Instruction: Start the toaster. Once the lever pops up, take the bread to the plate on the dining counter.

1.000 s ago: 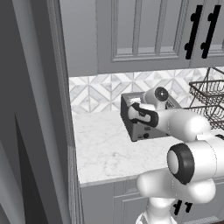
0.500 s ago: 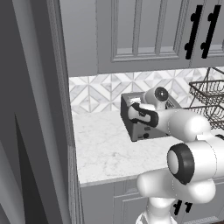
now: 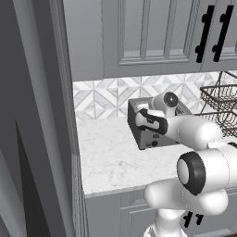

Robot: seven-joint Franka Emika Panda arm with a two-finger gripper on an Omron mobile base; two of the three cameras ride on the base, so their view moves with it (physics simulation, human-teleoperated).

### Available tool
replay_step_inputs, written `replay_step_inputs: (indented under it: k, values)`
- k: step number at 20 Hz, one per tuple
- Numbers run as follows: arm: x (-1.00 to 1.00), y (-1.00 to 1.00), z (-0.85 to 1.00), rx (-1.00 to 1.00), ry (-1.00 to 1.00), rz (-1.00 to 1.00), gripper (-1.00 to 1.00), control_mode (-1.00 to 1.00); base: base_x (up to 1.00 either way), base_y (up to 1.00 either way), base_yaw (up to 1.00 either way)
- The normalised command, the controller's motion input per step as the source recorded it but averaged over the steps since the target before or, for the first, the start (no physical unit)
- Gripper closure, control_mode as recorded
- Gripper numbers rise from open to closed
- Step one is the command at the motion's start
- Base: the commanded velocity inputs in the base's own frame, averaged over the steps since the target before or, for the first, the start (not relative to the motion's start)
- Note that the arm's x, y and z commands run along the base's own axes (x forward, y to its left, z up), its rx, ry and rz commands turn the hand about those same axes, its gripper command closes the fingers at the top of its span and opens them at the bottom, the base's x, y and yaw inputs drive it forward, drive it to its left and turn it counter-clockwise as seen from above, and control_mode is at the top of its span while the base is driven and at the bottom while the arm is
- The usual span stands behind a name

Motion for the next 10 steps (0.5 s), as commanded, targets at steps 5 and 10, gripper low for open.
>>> replay_step_inputs:
  k: [5, 10]
  values:
    - [0.0, 0.0, 0.0, 0.0, 0.0, 0.0, -1.0, -1.0, 0.0, 0.0, 0.0]
    - [0.0, 0.0, 0.0, 0.0, 0.0, 0.0, -1.0, -1.0, 0.0, 0.0, 0.0]
